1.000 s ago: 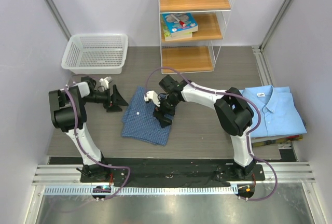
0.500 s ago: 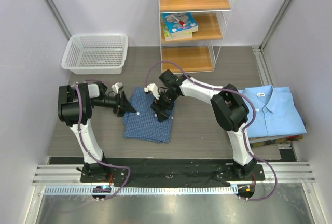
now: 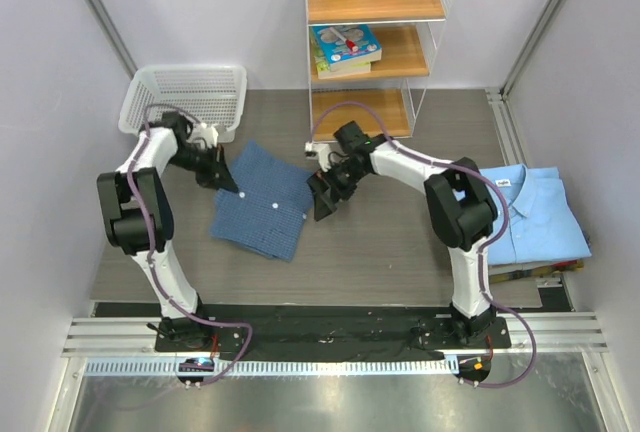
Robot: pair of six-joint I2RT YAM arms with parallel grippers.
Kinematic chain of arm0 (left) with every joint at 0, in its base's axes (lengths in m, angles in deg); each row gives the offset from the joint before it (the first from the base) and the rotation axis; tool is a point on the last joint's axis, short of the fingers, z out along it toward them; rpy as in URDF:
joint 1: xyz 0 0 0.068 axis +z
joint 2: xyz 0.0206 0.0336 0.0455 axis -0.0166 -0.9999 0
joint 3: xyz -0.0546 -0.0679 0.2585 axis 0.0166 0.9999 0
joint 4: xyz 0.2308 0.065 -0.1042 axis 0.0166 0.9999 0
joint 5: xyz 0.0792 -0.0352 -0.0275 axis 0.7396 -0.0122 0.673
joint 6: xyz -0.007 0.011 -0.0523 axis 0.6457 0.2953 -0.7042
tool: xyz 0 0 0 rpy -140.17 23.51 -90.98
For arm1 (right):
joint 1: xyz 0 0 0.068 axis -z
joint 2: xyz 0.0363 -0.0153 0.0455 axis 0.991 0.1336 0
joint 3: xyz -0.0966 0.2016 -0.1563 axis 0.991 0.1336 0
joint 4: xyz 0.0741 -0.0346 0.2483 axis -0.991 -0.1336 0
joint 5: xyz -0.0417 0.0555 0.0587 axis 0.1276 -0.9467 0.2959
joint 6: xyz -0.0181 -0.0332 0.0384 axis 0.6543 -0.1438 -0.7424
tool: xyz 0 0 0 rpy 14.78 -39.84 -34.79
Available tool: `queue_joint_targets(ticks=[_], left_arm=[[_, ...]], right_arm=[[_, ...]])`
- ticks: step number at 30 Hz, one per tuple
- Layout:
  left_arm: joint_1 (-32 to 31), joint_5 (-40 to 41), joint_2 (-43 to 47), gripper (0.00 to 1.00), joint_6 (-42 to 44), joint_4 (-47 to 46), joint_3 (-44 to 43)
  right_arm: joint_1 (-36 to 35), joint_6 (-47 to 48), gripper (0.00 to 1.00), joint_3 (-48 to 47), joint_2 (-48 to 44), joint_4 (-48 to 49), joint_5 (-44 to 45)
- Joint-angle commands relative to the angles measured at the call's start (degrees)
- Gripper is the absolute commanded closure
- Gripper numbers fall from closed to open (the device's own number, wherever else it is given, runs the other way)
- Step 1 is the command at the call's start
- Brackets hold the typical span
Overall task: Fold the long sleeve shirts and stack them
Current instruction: Fold the shirt
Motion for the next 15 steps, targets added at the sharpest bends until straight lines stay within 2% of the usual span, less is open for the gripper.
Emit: queue_joint_targets(ticks=[1, 4, 5, 7, 8, 9, 13, 15], left_arm=[[0.12, 15.16, 6.25, 1.00, 7.97, 15.74, -18.87], [-3.04, 22.10, 5.64, 1.00, 11.66, 24.17, -30.59], [-6.44, 23.69, 4.34, 1.00, 12.54, 26.20, -37.68], [-11.64, 30.36, 3.19, 1.00, 14.82, 31.13, -45.18], [-16.97, 32.82, 2.40, 1.00, 15.36, 31.92, -46.26], [-19.81, 39.11, 2.04, 1.00, 15.80, 32.89, -46.71], [-33.77, 47.16, 0.81, 1.00, 14.58, 30.62, -38.83], [-37.04, 47.34, 1.24, 1.00, 10.81, 26.50, -27.77]], right_arm=[[6.19, -9.83, 0.00, 5.24, -8.16, 3.41, -5.82], [8.57, -13.87, 0.00, 9.72, -11.15, 6.14, -8.63], [9.18, -15.19, 0.00, 10.70, -11.68, 7.36, -9.16], [10.50, -17.12, 0.00, 12.80, -13.09, 8.42, -10.92], [10.94, -18.44, 0.00, 13.42, -13.35, 8.52, -11.71], [11.38, -19.32, 0.00, 14.56, -13.88, 8.78, -12.50], [14.02, -23.28, 0.00, 17.29, -14.94, 10.45, -15.49], [15.86, -24.68, 0.01, 19.22, -15.38, 10.71, -16.02]])
